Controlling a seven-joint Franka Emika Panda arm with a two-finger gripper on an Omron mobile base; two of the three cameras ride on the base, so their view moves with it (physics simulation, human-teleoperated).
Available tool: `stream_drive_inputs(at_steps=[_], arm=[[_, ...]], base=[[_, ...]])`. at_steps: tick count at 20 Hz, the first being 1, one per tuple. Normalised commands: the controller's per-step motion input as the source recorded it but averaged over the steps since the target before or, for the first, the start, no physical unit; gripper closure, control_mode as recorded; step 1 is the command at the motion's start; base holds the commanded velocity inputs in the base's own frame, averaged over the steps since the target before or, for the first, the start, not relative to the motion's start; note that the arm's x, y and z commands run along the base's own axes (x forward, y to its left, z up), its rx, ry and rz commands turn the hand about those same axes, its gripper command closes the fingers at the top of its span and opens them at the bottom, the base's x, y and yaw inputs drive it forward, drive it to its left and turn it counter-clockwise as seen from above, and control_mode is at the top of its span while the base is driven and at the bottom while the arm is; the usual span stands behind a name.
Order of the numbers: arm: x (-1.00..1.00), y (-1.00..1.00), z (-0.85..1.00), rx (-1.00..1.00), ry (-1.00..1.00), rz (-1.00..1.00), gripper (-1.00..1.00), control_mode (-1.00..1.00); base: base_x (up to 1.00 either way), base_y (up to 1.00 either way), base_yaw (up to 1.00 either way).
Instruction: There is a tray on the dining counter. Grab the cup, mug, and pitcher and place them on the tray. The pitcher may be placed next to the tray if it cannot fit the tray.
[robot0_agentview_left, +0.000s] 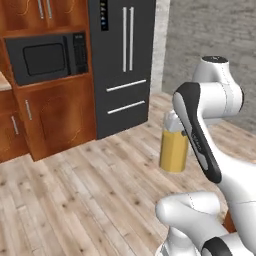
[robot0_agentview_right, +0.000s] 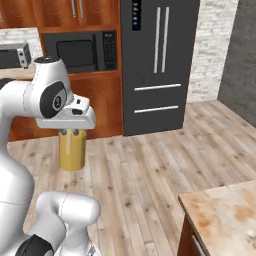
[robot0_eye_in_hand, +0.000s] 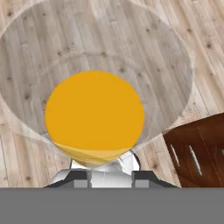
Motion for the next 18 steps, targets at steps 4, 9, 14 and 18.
stream_drive_inputs(at_steps=[4,9,14,18], arm=[[0.00,0.00,0.00,0.00,0.00,0.00,1.00,1.00],[0.00,0.00,0.00,0.00,0.00,0.00,1.00,1.00],[0.00,0.00,0.00,0.00,0.00,0.00,1.00,1.00],[0.00,0.00,0.00,0.00,0.00,0.00,1.00,1.00]], base=[[0.80,0.75,-0.65],[0.63,0.53,-0.75],[0.38,0.54,-0.90],[0.30,0.51,-0.99]])
